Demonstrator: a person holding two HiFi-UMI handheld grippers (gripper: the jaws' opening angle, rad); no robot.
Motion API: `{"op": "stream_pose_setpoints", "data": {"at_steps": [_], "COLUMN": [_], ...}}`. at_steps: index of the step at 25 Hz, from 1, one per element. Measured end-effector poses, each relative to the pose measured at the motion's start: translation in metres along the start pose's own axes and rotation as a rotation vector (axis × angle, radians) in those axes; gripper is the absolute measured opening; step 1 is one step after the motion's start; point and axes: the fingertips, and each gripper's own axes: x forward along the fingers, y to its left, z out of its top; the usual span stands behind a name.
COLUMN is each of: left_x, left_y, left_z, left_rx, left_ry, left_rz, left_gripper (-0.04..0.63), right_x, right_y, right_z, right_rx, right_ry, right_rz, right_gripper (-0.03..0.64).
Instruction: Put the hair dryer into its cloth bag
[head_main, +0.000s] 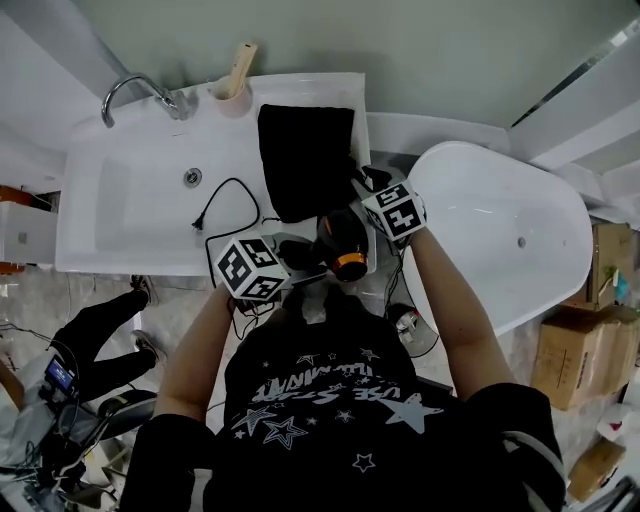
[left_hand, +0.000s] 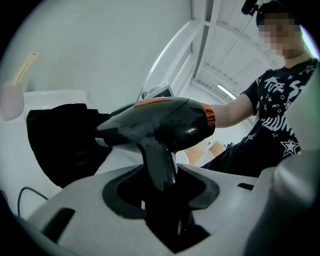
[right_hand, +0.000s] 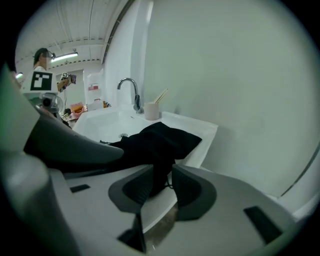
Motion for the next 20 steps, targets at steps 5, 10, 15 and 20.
{"op": "stream_pose_setpoints", "data": {"at_steps": [5,10,15,20], "left_x": [-0.001,-0.004,-0.005,-0.005], "left_y": [0.003,0.005,0.007,0.014], "left_z": [-0.003,-0.004,-0.002,0.001], "left_rx": [-0.003,0.016,0.063,0.096], "left_ry": [0.014,0.036,0.059,0.081], "left_rz": [0.006,0.005,0.007,0.026], "left_gripper": [0.189,0.189,0.189,0.189], "right_x": [0.012,0.011,0.004,-0.006], "right_y": [-0.002,0.006,0.018,0.029], "right_z": [0.004,0.012,0.017,0.022], "right_rx": [0.01,0.017,-0.036,-0.067], "right_ry": [0.007,-0.006,0.014,0.021], "right_rz": [0.004,0.046,0.115,0.166], "right_gripper": [0.028,0.015,0.015,0.015]}}
